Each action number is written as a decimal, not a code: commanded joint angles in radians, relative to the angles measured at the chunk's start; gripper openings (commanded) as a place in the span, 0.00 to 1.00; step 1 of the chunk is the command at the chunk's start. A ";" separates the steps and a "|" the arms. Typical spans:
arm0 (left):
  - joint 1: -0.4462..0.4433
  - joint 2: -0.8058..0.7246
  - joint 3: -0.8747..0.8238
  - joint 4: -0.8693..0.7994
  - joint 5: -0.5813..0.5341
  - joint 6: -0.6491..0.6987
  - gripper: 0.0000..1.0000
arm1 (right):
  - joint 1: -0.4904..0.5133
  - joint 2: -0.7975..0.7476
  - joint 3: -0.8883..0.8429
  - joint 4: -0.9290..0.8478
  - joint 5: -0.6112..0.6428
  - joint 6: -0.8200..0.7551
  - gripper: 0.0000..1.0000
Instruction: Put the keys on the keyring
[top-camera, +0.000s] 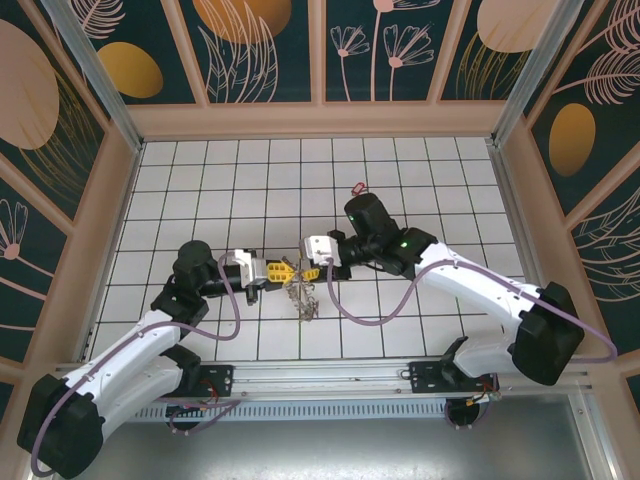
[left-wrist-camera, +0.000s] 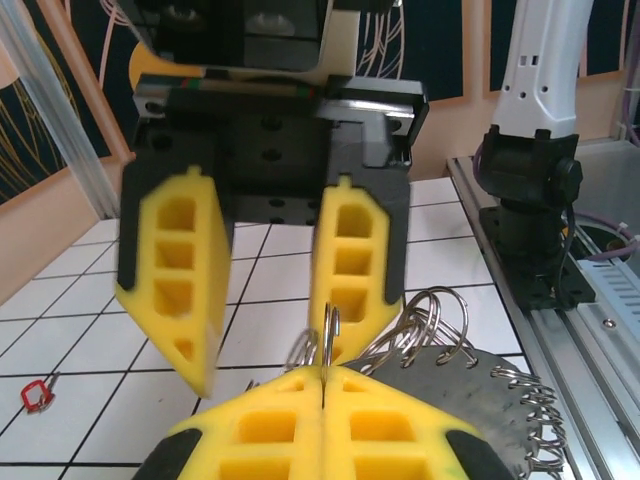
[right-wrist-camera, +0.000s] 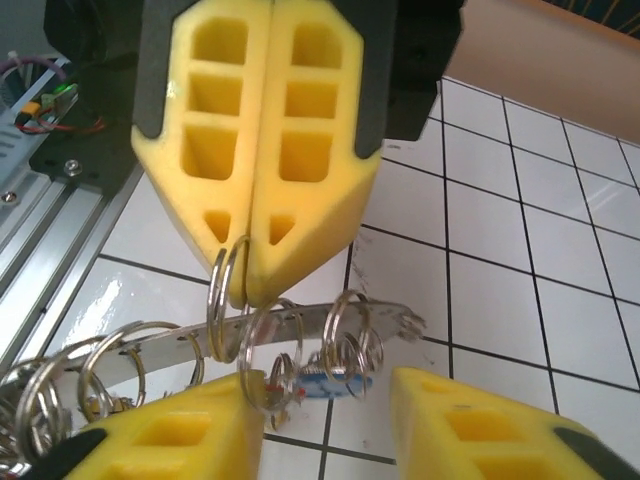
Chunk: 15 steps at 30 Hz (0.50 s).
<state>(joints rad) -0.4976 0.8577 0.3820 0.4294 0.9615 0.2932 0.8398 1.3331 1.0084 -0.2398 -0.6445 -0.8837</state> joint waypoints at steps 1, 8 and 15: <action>-0.005 0.001 0.043 0.008 0.064 0.048 0.00 | 0.006 0.006 0.024 0.021 -0.038 0.019 0.22; -0.005 0.000 0.063 -0.065 0.089 0.129 0.00 | -0.058 0.047 0.087 -0.051 -0.174 0.102 0.07; -0.005 -0.002 0.073 -0.061 0.100 0.146 0.00 | -0.096 0.064 0.077 -0.029 -0.187 0.250 0.24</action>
<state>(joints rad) -0.4976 0.8631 0.4137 0.3542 1.0092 0.4038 0.7616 1.3808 1.0561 -0.2871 -0.7879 -0.7242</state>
